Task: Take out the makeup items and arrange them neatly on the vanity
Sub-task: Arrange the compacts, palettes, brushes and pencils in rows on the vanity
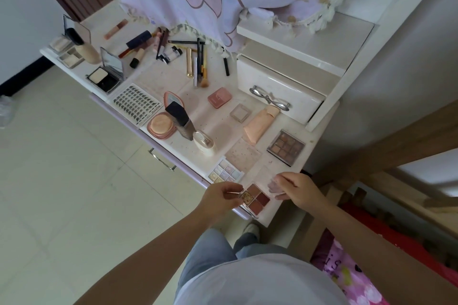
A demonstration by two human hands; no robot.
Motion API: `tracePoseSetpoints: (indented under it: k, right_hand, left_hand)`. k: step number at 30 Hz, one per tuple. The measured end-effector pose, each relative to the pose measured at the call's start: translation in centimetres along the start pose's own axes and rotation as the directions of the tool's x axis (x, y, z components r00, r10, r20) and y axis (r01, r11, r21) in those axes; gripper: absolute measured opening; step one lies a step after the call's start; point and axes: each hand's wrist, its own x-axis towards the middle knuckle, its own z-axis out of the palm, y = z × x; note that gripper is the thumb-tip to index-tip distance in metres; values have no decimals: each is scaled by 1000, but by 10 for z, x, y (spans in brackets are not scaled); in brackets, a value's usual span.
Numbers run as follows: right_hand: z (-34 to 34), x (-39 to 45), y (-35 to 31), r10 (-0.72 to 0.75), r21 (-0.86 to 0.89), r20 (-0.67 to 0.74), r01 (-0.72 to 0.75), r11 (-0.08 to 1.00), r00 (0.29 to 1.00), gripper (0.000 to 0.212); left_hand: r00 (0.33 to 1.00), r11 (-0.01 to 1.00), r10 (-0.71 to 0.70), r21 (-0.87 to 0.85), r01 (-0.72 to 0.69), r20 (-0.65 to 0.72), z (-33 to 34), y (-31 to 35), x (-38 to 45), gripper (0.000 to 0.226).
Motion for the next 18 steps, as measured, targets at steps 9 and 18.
tracePoseSetpoints:
  k: [9, 18]
  right_hand:
    - [-1, 23, 12, -18, -323, -223, -57, 945, 975, 29]
    - [-11, 36, 6, -324, -615, -299, 78, 785, 898, 24]
  left_hand:
    - [988, 813, 150, 573, -107, -29, 17, -7, 5, 37]
    - [979, 701, 202, 704, -114, -42, 21, -6, 4, 30]
